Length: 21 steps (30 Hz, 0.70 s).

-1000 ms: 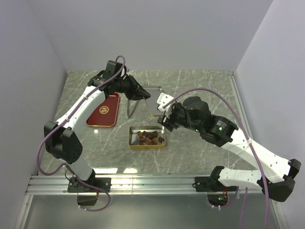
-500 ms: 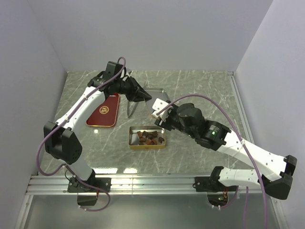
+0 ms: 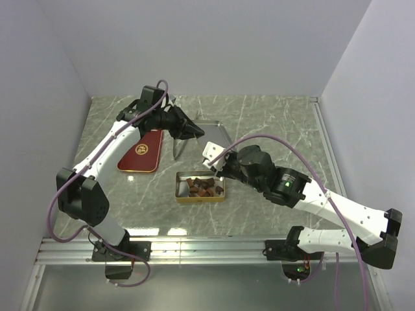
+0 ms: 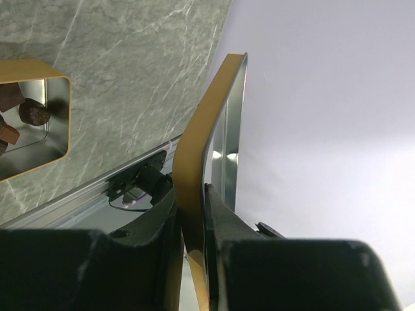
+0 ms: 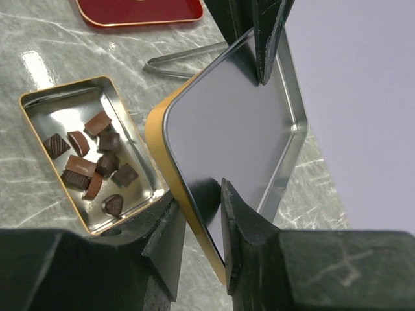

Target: Pack the chocolate

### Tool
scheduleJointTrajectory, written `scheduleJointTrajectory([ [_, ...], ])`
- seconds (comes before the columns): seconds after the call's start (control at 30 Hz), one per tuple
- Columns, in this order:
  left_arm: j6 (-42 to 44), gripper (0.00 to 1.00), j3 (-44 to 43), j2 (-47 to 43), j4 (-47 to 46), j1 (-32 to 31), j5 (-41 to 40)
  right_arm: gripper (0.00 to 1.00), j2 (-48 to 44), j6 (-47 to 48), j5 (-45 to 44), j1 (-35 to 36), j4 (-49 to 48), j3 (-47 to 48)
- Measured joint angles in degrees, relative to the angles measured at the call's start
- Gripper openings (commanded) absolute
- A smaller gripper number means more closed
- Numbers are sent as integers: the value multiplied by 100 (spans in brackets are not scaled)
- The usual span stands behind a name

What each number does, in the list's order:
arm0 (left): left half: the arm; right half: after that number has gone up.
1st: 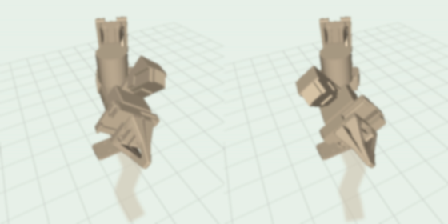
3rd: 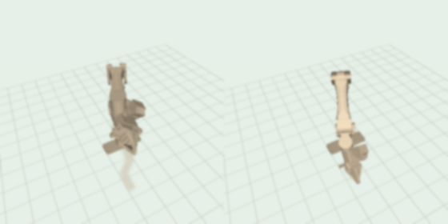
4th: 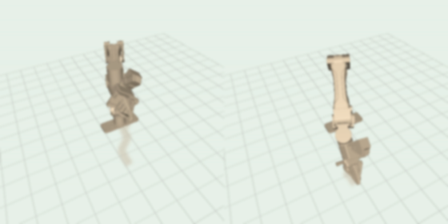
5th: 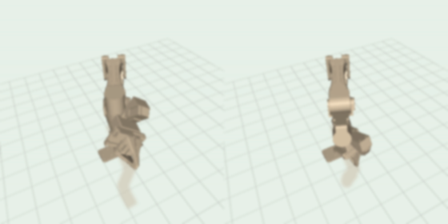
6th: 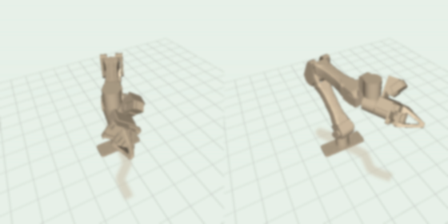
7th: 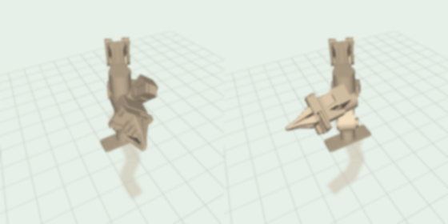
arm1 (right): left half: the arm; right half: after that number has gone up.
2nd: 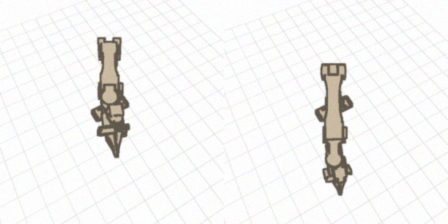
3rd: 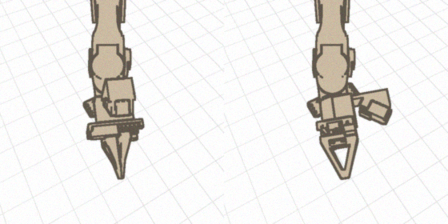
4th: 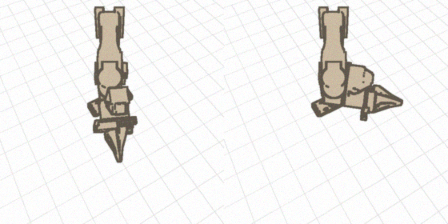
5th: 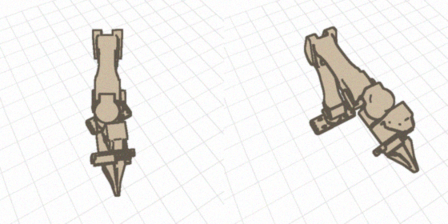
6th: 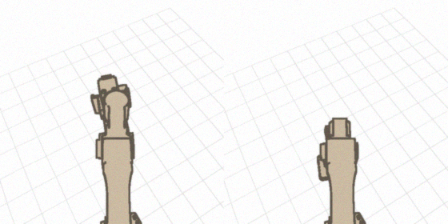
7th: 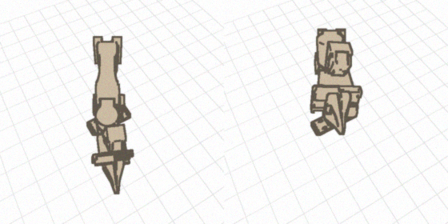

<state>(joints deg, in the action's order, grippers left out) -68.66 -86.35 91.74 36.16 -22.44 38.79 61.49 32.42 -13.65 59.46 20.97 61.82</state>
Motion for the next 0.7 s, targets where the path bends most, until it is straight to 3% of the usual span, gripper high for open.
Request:
scheduleJointTrajectory([
  [0.13, 4, 22, 85, -7, -42, 0, 44, 16, 0, 4, 31, 20, 11, -2],
  [0.23, 111, 43, 243, -31, -101, -11, 170, 13, 4, -59, 81, 17, -33, 2],
  [0.27, 197, 54, 304, -42, -85, -35, 304, 13, 7, -92, 66, 4, -68, 7],
  [0.37, 343, 71, 385, -87, -39, -155, 560, 12, 20, -278, 85, -50, -55, 11],
  [0.7, 678, 78, 564, -557, -330, -219, 782, 10, 39, -796, 348, -63, 22, 92],
])
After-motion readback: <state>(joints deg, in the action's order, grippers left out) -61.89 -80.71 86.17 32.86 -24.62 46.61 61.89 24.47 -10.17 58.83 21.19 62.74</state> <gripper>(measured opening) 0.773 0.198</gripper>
